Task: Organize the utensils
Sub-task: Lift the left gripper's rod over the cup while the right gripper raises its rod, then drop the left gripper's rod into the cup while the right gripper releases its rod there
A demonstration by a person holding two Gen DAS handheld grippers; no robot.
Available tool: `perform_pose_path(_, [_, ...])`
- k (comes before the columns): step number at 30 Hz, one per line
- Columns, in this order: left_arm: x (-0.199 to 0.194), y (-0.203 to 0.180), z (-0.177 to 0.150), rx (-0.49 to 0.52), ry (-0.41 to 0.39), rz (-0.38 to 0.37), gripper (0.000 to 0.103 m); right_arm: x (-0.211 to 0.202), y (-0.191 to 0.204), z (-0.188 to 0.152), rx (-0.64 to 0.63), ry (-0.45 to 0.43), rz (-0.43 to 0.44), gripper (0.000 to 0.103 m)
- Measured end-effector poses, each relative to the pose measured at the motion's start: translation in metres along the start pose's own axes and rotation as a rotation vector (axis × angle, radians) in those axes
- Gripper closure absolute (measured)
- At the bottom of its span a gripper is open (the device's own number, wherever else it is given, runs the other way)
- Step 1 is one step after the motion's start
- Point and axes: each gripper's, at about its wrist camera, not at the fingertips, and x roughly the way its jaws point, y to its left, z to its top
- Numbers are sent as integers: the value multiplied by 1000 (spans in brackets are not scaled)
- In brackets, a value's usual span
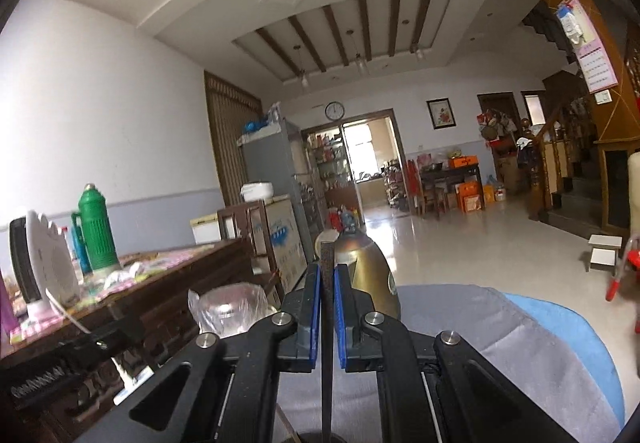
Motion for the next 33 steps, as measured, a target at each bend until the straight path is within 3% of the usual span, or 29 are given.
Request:
perform_pose_path(15, [-2, 12, -26, 17, 149, 11, 95, -5, -43, -21, 90, 228, 62, 94])
perform_pose_path(22, [-10, 22, -36, 30, 190, 27, 91, -15, -52, -15, 118, 264, 98, 92])
perform_pose_path(24, [-14, 23, -40, 34, 205, 28, 69, -19, -55, -12, 129, 265, 110, 84])
perform_pose_path(26, [-20, 24, -45, 46, 208, 40, 54, -25, -58, -8, 142, 256, 121, 69])
perform_pose_path(27, [-22, 24, -46, 52, 208, 42, 52, -29, -60, -6, 151, 242, 126, 57])
perform_pose_path(29, [-27, 24, -50, 66, 213, 47, 51, -38, -65, -1, 171, 199, 132, 45])
perform_pose_path(33, [-36, 27, -61, 72, 233, 51, 48, -62, -76, 11, 194, 107, 124, 45])
